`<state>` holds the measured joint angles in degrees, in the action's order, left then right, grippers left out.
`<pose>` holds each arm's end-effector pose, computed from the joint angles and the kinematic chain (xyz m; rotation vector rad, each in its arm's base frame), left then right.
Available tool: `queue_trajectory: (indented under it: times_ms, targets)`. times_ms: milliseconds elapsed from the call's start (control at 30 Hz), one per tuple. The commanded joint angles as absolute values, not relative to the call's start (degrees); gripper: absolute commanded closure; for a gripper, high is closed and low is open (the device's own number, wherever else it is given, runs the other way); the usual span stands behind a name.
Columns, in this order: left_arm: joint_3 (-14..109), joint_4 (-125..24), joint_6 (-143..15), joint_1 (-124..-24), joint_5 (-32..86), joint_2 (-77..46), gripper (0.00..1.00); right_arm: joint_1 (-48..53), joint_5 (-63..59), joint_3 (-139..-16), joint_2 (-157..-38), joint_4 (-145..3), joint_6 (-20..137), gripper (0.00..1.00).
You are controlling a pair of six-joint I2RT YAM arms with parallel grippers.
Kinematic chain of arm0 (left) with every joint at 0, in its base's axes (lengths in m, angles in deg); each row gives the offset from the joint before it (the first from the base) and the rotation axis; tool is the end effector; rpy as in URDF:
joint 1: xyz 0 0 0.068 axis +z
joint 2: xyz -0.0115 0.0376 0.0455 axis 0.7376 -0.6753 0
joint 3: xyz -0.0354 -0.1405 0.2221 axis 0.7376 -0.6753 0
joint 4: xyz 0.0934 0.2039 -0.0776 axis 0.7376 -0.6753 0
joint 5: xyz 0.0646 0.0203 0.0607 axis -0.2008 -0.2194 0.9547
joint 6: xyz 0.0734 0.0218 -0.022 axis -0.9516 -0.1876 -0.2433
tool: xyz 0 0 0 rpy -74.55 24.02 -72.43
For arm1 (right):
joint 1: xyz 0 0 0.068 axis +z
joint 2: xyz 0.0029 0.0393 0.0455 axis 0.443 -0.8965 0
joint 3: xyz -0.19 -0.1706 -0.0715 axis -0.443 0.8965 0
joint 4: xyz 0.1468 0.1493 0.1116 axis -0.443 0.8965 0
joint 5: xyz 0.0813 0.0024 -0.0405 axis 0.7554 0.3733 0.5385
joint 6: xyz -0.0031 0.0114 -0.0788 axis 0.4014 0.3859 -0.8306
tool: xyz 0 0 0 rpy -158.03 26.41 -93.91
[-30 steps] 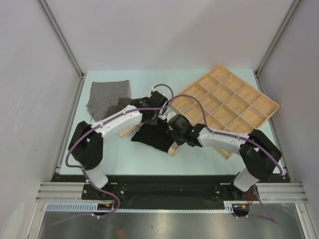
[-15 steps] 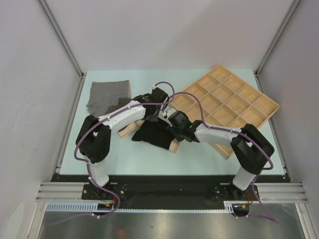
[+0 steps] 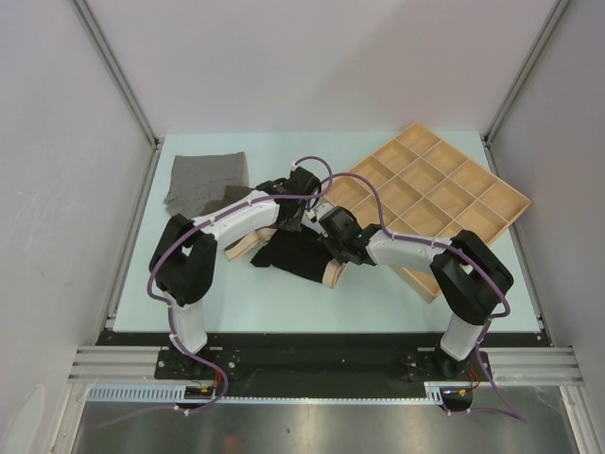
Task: Roll the underwear
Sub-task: Fold the underwear at the center of the board.
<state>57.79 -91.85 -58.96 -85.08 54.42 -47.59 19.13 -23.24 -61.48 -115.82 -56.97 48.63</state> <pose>0.3165 -0.2147 0.1938 0.3774 2.5658 0.1252 0.2568 0.2380 0.1555 -0.9366 2.3055 0.0092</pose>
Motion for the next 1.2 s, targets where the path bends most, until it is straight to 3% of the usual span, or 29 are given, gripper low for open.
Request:
queue_trajectory:
  times_ms: [0, 300, 467, 533, 667, 1167]
  targets:
    - [59.55, -90.58, -59.96, -84.70, 54.45, -48.33, 1.00, 18.70, -25.32, -63.78, -116.31, -59.58, 46.03, 1.00]
    - [58.59, -90.14, -59.78, -84.53, 54.45, -48.24, 1.00, 17.91, -26.12, -64.40, -117.10, -60.47, 44.45, 0.97]
    - [57.97, -89.70, -59.70, -84.35, 54.45, -48.07, 1.00, 17.04, -24.80, -64.40, -116.93, -60.64, 43.66, 0.85]
    - [57.97, -89.78, -59.78, -84.26, 54.45, -48.24, 1.00, 16.42, -23.66, -64.31, -116.75, -60.73, 43.48, 0.75]
    - [57.97, -89.70, -59.96, -84.26, 54.54, -48.15, 1.00, 15.63, -21.29, -63.69, -116.22, -61.25, 42.78, 0.67]
    - [58.59, -89.26, -60.31, -84.09, 54.45, -48.33, 1.00, 10.01, -11.09, -63.95, -117.98, -57.92, 43.04, 0.64]
